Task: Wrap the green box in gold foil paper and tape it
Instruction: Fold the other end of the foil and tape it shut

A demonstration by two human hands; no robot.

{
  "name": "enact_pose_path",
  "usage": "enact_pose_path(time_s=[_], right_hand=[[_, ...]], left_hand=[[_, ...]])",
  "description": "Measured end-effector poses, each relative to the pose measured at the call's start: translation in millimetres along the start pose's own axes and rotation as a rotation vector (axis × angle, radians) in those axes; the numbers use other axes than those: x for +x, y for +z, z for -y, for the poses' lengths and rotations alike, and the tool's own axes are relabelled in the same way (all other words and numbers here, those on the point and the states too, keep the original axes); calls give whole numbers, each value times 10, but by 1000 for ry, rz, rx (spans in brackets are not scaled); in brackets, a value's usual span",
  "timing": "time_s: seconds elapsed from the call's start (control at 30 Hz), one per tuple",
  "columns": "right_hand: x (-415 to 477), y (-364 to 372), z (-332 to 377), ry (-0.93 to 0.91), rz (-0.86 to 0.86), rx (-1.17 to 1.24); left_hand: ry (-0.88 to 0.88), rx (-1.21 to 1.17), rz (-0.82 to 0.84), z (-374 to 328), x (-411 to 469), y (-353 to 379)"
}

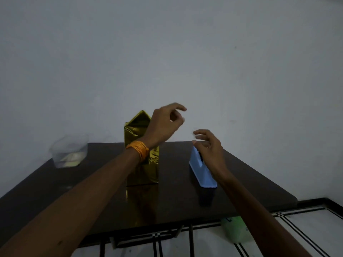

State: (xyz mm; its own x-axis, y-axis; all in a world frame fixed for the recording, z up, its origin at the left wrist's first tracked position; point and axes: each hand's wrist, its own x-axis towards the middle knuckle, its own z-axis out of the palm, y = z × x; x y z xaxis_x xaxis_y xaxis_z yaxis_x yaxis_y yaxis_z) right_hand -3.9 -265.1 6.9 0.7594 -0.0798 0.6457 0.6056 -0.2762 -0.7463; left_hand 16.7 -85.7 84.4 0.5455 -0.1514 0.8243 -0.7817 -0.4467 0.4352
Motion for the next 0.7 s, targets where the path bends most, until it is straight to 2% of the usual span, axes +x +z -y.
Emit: enact_pose_path(time_s=[0.13, 0.2, 0.27, 0.33, 0.43, 0.53, 0.6, 0.7], right_hand=[[160, 279, 164, -34, 97, 83], [238, 430, 222, -43, 154, 77], [333, 599, 267, -80, 207, 50], [449, 759, 296, -101, 233, 40], [641, 960, 310, -103, 223, 55], [806, 1103, 296, -85, 242, 72], [874, 1167, 274, -51, 251, 101], [916, 1206, 235, -15, 239, 138]], left_hand=[[-14, 26, -176, 75, 116, -507], [-64, 82, -313, 213, 87, -711], [-156, 101, -382, 365, -9, -864], [-280, 49, -325, 555, -119, -955], [-445, -90, -144, 800, -250, -1045], [-492, -146, 11, 923, -319, -1059], [-478, -171, 27, 973, -330, -1048], [-470, -217, -39, 1017, -307, -1034]])
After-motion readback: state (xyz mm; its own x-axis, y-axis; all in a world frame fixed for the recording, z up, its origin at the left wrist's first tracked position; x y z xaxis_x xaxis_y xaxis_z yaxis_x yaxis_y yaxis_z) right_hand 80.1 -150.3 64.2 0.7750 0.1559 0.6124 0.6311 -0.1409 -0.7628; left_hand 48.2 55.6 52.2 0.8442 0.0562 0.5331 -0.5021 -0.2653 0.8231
